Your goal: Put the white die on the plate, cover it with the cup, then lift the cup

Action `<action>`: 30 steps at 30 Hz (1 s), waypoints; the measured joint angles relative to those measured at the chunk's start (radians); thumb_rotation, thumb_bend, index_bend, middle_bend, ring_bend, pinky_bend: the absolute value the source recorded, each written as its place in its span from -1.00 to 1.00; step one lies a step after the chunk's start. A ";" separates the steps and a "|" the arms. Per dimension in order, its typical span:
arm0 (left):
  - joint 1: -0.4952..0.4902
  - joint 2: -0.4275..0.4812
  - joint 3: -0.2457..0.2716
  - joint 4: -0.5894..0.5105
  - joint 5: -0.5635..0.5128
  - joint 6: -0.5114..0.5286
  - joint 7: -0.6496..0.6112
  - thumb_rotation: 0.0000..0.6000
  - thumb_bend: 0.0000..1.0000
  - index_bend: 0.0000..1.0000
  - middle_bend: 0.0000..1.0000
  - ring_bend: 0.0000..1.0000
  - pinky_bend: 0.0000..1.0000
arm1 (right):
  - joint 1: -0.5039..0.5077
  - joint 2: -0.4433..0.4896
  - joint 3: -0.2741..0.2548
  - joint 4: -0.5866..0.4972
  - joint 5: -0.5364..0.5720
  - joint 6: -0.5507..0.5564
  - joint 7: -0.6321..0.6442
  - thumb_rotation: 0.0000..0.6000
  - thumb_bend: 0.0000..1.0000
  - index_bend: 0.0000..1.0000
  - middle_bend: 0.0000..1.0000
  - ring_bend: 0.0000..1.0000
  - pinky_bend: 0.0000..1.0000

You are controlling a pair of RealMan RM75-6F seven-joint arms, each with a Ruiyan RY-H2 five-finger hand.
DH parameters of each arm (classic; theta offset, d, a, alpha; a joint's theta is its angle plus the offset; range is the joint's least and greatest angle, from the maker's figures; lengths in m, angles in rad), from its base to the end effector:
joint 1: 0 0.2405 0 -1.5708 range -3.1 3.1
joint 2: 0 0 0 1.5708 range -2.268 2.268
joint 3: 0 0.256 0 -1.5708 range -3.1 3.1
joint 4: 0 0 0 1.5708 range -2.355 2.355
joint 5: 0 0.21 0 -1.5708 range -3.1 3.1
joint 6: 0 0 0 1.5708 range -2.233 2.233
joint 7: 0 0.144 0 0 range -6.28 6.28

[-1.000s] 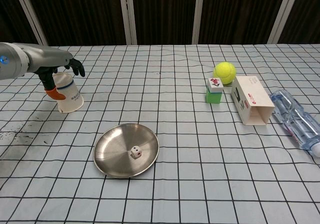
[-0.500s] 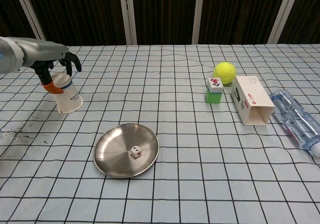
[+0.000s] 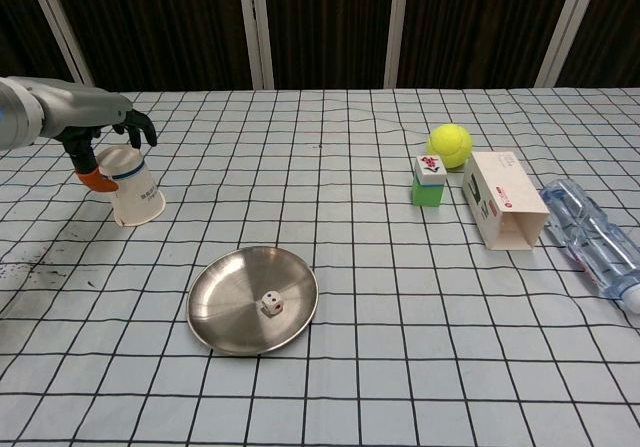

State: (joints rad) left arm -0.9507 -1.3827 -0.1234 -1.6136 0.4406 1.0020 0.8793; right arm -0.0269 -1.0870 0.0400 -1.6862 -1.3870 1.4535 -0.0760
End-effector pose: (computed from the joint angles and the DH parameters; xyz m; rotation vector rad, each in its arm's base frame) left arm -0.1615 0.3763 0.0282 -1.7859 -0.8455 -0.3944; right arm -0.3339 -0.1407 0.1625 1.2639 -1.0232 0.7141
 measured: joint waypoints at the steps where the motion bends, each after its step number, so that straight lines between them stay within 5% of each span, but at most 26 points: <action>1: -0.001 0.003 0.001 -0.004 0.000 0.003 0.000 1.00 -0.13 -0.61 -0.53 -0.72 -0.60 | 0.000 0.000 0.000 -0.001 -0.002 0.001 0.000 1.00 -0.92 -0.79 -0.75 -0.77 -0.93; 30: -0.014 0.019 0.039 -0.022 -0.012 0.025 -0.007 1.00 -0.03 -0.34 -0.24 -0.72 -0.60 | 0.001 -0.003 0.002 -0.001 0.009 -0.003 -0.004 1.00 -0.92 -0.78 -0.75 -0.77 -0.93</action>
State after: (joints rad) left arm -0.9642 -1.3632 -0.0845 -1.6355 0.4282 1.0267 0.8724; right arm -0.0254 -1.0900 0.0415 -1.6869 -1.3782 1.4500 -0.0804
